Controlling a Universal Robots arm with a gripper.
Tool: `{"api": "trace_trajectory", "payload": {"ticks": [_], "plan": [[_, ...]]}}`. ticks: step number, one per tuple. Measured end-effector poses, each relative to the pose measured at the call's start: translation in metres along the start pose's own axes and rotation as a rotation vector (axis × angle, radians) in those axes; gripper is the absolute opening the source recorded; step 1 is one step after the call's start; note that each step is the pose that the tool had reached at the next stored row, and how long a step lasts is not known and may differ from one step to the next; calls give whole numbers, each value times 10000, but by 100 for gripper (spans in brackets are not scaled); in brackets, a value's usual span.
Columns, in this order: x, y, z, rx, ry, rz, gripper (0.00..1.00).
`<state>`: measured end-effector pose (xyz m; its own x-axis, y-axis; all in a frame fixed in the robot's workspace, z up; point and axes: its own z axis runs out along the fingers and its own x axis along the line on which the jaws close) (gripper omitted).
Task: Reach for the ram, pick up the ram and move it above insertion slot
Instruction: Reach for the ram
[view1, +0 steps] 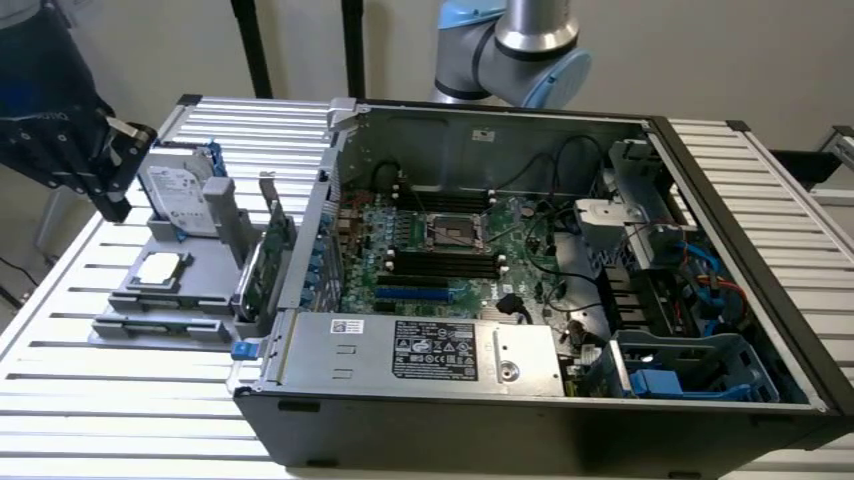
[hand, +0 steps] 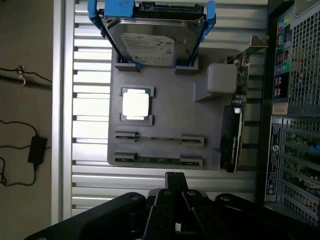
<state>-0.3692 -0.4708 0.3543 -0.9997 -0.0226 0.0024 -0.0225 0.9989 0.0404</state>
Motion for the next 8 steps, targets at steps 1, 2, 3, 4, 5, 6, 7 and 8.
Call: {"api": "trace_trajectory", "payload": {"ticks": [1,2,3,4,5,6,7,8], "plan": [[-10,-10,10,15,2,-6,11],[-15,-17,17,24,1,-9,11],[-15,-21,17,25,4,-10,11],[-15,-22,17,26,7,-8,11],[-16,-26,18,25,6,-9,11],[-16,-26,19,24,6,-23,11],[-16,-26,19,25,12,-156,11],[-17,-27,20,25,18,-337,11]]}}
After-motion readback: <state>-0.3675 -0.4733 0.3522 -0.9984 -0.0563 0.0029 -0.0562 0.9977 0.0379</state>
